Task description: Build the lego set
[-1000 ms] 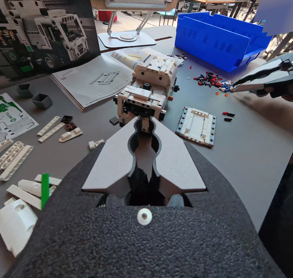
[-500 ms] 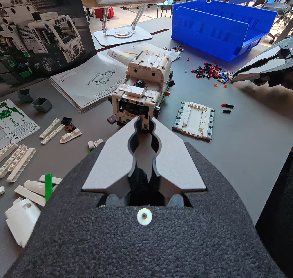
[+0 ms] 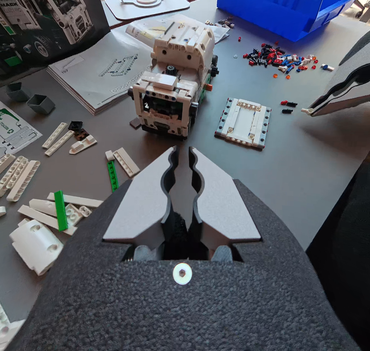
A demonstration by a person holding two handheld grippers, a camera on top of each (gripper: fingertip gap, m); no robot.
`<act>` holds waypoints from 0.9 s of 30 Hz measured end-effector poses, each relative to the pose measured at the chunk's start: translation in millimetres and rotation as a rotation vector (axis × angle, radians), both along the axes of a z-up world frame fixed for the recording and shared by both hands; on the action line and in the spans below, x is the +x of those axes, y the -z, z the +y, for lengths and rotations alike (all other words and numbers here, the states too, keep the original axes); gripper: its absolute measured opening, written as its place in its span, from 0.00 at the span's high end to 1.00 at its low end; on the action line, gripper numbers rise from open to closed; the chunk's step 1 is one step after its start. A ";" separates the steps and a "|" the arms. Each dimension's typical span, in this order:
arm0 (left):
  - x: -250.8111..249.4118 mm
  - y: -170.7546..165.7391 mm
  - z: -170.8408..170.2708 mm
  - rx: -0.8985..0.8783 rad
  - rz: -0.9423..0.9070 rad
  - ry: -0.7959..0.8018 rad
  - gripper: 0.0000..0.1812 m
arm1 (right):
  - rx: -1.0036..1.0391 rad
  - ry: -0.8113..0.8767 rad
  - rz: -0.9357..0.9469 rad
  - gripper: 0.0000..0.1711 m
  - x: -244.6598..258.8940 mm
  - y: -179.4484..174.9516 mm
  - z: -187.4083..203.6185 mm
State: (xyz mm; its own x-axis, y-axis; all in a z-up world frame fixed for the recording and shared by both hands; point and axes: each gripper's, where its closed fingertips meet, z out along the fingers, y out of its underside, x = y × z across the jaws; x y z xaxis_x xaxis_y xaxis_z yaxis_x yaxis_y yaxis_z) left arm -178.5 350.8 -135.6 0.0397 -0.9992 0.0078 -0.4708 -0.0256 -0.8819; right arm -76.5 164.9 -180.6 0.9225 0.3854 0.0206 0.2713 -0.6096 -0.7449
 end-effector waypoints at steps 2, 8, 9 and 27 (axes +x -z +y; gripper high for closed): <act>-8.5 9.9 -6.3 -0.026 0.054 0.024 0.94 | -0.049 -0.030 -0.031 0.97 -4.8 9.4 -0.2; -37.1 46.1 -43.4 -0.070 0.241 0.172 0.89 | -0.102 -0.069 -0.053 0.96 -10.8 19.1 2.1; -40.1 50.3 -47.0 -0.070 0.259 0.181 0.89 | -0.102 -0.071 -0.052 0.96 -11.3 18.8 2.7; -37.9 65.5 -72.2 -0.062 0.298 0.269 0.98 | 0.037 0.191 0.040 0.95 43.7 8.0 13.9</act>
State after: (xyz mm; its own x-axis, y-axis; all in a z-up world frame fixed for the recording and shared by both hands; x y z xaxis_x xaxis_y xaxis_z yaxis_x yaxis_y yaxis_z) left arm -216.4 278.5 -201.1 -0.2138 -0.9721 0.0964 -0.7026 0.0844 -0.7066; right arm -32.8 178.8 -188.6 0.9792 0.2026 -0.0066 0.1229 -0.6194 -0.7754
